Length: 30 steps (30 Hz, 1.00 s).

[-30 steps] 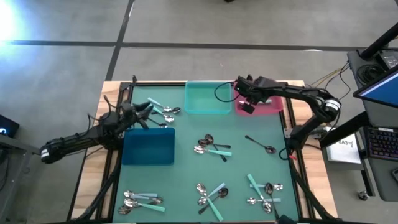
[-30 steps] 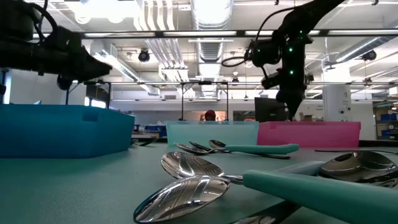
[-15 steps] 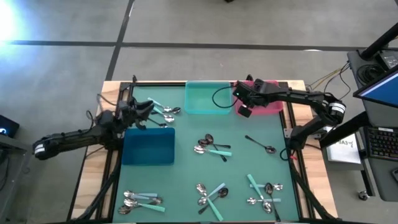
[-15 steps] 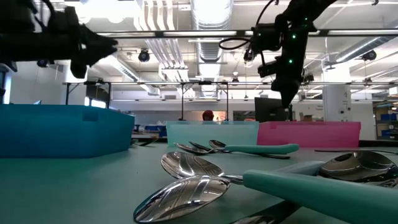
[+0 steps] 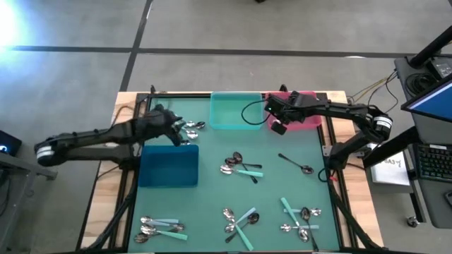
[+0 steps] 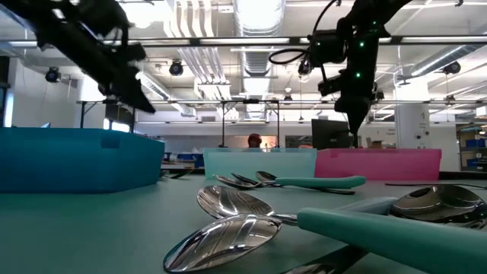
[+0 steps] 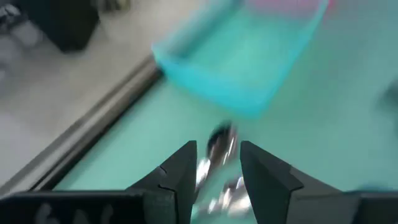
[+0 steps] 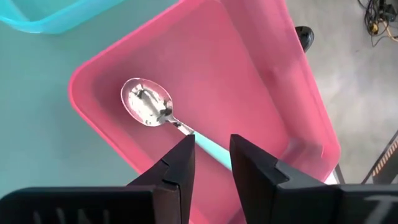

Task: Sort silverware by color (type)
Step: Put the center right green spoon into the red bin

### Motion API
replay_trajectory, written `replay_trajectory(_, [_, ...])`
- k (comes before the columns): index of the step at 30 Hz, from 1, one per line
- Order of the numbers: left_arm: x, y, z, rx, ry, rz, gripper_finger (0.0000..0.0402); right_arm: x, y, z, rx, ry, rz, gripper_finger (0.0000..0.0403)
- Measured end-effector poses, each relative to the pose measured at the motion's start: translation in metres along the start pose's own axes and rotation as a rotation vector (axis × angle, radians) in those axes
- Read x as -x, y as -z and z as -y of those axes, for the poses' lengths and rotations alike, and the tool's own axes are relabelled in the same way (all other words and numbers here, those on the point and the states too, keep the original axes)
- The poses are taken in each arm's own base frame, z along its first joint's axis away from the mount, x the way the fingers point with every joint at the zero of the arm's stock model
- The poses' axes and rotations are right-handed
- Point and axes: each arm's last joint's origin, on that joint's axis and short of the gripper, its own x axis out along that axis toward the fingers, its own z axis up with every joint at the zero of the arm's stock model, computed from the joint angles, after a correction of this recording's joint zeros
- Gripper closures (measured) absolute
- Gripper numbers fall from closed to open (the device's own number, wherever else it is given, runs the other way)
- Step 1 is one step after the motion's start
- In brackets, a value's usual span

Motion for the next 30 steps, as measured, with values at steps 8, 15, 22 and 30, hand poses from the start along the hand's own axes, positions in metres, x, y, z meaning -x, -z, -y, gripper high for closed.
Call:
replay_trajectory(8, [-0.037, 0.004, -0.007, -0.135, -0.058, -0.216, 0.0293, 0.0, 0.0, 0.0, 0.01, 0.0, 0.0, 0.0306])
replay_trajectory(15, [-0.057, 0.014, -0.016, -0.265, -0.058, -0.393, 0.0293, -0.002, 0.001, -0.001, 0.019, 0.001, -0.006, 0.0304])
replay_trajectory(22, [-0.07, 0.024, -0.012, -0.526, 0.13, -0.456, 0.0293, -0.002, 0.001, -0.001, 0.024, 0.001, -0.004, 0.0308])
replay_trajectory(30, [-0.077, 0.022, -0.012, -0.595, 0.157, -0.47, 0.0293, -0.002, 0.001, -0.001, 0.021, 0.001, -0.001, 0.0305])
